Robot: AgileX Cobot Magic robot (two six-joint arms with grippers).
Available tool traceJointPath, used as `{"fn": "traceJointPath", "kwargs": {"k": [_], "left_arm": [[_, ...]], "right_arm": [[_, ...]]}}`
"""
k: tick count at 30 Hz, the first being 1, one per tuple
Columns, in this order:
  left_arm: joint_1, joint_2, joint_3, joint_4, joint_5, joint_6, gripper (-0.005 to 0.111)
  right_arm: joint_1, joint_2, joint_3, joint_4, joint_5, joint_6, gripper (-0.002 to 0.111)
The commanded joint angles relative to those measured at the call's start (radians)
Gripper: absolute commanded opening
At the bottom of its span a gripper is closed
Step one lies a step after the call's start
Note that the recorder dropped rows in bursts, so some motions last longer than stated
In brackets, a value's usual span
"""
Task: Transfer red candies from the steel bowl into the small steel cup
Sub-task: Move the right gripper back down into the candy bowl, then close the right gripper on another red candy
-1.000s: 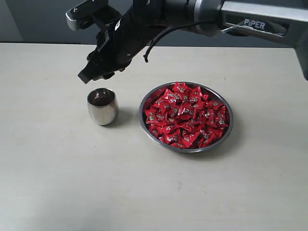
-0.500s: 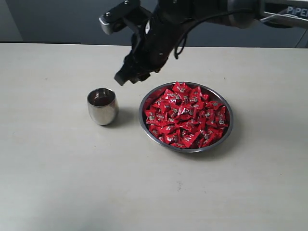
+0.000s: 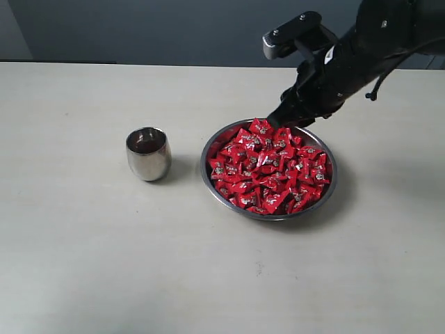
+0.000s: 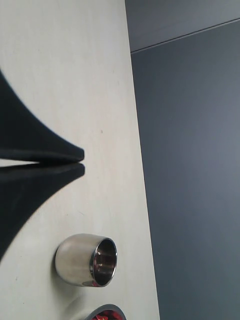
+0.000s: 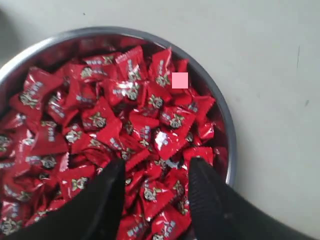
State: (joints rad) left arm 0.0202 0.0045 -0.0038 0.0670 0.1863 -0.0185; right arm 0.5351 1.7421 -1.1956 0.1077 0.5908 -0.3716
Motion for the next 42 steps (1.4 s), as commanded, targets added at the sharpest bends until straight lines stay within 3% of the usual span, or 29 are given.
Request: {"fn": "traceJointPath", "kwargs": {"k": [1, 6, 16, 27, 29, 31, 42], "left_arm": [[-0.003, -0.004, 0.004, 0.001, -0.005, -0.001, 0.000], [-0.003, -0.004, 0.004, 0.001, -0.005, -0.001, 0.000], [-0.003, -0.004, 0.004, 0.001, -0.005, -0.001, 0.000], [-0.003, -0.004, 0.004, 0.001, -0.005, -0.001, 0.000], [-0.003, -0.004, 0.004, 0.001, -0.005, -0.001, 0.000], [-0.003, -0.004, 0.004, 0.001, -0.005, -0.001, 0.000], [-0.003, -0.004, 0.004, 0.001, -0.005, -0.001, 0.000]], "right_arm": [[-0.053, -0.010, 0.066, 0.005, -0.070, -0.027, 0.041], [-0.067, 0.001, 0.098, 0.037, -0.105, -0.088, 0.041], [-0.064, 0.080, 0.087, 0.328, -0.078, -0.453, 0.041], [-0.062, 0.199, -0.067, 0.348, 0.085, -0.462, 0.041], [-0.062, 0.224, -0.084, 0.348, 0.105, -0.462, 0.045], [-0.062, 0.240, -0.086, 0.346, 0.101, -0.464, 0.053], [-0.062, 0.281, -0.086, 0.348, 0.025, -0.467, 0.049]]}}
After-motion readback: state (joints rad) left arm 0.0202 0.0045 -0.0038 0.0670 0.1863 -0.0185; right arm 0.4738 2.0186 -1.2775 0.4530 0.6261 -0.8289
